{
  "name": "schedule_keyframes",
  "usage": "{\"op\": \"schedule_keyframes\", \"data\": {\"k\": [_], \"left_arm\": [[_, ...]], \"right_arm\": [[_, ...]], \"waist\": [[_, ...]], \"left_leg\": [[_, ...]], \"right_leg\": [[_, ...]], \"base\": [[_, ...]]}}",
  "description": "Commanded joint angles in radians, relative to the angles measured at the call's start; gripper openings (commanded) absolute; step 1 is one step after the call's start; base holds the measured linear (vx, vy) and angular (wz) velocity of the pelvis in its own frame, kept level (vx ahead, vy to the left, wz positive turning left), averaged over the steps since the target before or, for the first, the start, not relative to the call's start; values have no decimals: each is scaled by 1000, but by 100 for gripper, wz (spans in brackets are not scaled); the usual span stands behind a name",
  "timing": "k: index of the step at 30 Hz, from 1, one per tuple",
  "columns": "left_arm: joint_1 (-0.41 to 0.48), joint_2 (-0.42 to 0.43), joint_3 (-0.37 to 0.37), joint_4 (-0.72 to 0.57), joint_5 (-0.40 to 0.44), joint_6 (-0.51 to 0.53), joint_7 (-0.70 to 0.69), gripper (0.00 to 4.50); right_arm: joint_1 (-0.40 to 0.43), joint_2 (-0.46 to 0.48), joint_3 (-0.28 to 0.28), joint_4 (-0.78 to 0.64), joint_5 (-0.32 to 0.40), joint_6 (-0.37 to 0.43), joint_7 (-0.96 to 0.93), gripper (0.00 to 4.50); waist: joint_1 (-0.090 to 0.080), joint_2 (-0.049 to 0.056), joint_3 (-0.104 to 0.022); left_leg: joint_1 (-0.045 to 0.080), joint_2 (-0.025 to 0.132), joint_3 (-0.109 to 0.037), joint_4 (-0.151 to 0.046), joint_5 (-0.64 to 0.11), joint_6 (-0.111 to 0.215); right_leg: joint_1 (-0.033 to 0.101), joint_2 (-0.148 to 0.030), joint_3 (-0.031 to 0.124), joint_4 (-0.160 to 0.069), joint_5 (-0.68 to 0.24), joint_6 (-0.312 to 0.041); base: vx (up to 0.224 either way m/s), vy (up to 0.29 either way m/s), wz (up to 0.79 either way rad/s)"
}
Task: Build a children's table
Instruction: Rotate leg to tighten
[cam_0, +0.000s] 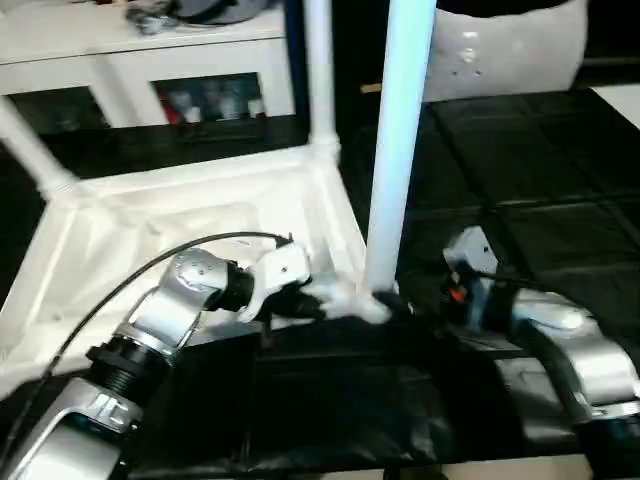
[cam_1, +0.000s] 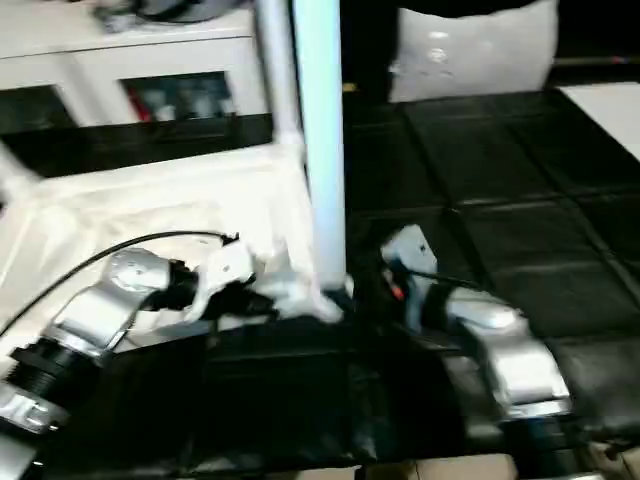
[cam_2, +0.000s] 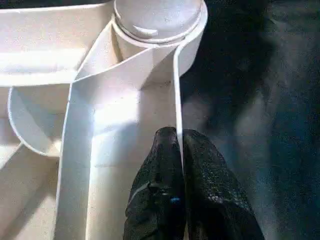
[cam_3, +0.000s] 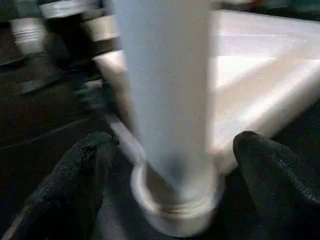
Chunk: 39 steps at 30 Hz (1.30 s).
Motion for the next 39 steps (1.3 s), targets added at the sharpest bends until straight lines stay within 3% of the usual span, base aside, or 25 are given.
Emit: {"op": "schedule_keyframes", "data": {"k": [1,5,6,10,12,19,22,25,34,36,39], "left_arm": [[-18,12,-46,17,-8,-45,-97,0],[-41,17,-74,48,-16,-104,-201,0],[-42,17,-75,49,-16,-107,-206,0],[-56,18,-98,66,-18,-130,-268,0],[-63,16,-110,72,-10,-140,-286,0],[-81,6,-129,100,-5,-164,-332,0],[-89,6,-134,114,0,-174,-335,0],[-93,6,-131,121,8,-177,-333,0],[-71,-7,-73,120,-14,-118,-245,0],[-68,-10,-60,120,-11,-102,-210,0],[-55,-53,13,98,-28,7,-47,0]], "right_arm": [[-24,-34,27,0,26,3,93,415],[-52,-68,64,30,43,21,209,415],[-53,-69,66,31,43,22,213,388],[-76,-84,103,48,55,59,272,374],[-92,-80,119,52,67,90,292,340],[-132,-92,157,70,81,142,364,290],[-140,-99,164,70,90,164,382,252],[-142,-97,163,60,101,180,380,232],[-107,-43,116,11,120,234,247,221],[-97,-26,107,5,104,220,203,219],[-61,70,66,6,12,172,-43,212]], "waist": [[4,-23,-68],[14,-26,-65],[20,-24,-64],[28,-22,-64],[32,-24,-66],[47,-24,-69],[47,-29,-68],[47,-28,-65],[40,-24,-56],[36,-23,-53],[20,-23,-50]], "left_leg": [[12,53,-14,-74,-252,87],[19,49,-12,-74,-277,75],[25,52,-11,-74,-279,73],[24,55,-13,-77,-271,69],[21,56,-13,-78,-264,69],[21,57,-10,-76,-236,67],[18,56,-10,-76,-224,72],[21,56,-9,-76,-231,69],[24,52,-13,-82,-291,40],[29,49,-15,-82,-318,32],[28,42,-20,-82,-347,5]], "right_leg": [[56,-64,55,-72,-381,-178],[53,-64,57,-79,-477,-153],[47,-64,60,-83,-488,-151],[48,-63,62,-78,-470,-160],[50,-63,63,-74,-447,-165],[50,-65,70,-67,-393,-189],[52,-64,69,-65,-382,-193],[49,-65,70,-68,-411,-187],[46,-65,65,-85,-538,-138],[41,-66,62,-94,-598,-114],[38,-65,52,-101,-657,-84]], "base": [[0,0,0],[0,0,0],[0,0,0],[0,0,0],[0,0,0],[0,0,0],[0,0,0],[0,0,0],[0,0,0],[0,0,0],[0,0,0]]}}
